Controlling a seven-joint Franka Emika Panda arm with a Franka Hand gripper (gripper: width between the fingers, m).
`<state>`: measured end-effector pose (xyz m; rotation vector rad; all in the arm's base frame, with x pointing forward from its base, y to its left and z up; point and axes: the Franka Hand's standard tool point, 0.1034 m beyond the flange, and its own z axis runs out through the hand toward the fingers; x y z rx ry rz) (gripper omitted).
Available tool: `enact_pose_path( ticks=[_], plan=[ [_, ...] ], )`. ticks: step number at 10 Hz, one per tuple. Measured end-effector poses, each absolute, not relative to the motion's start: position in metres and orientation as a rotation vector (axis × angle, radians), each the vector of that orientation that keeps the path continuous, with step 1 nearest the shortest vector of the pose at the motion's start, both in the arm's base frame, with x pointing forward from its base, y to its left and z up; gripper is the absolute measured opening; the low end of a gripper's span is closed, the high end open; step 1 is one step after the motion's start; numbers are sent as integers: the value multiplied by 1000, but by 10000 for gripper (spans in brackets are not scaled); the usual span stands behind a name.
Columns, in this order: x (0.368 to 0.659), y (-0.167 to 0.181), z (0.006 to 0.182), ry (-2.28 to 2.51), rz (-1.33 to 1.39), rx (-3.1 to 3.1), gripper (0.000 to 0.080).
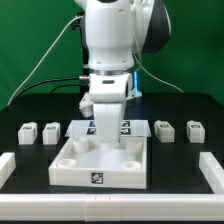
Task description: Assemble one leg
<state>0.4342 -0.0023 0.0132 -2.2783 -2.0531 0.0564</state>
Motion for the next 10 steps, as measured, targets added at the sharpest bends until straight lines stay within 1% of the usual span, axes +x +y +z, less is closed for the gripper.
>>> enact_pose_path(
  ticks=[3, 5, 8, 10],
  plan=[
    [456, 39, 13, -2098, 15, -2237, 64],
    [476, 63, 14, -2117, -7, -2220, 64],
    [495, 78, 14, -2136, -45, -2209, 64],
    [497, 79, 14, -2128, -50, -2220, 64]
  ],
)
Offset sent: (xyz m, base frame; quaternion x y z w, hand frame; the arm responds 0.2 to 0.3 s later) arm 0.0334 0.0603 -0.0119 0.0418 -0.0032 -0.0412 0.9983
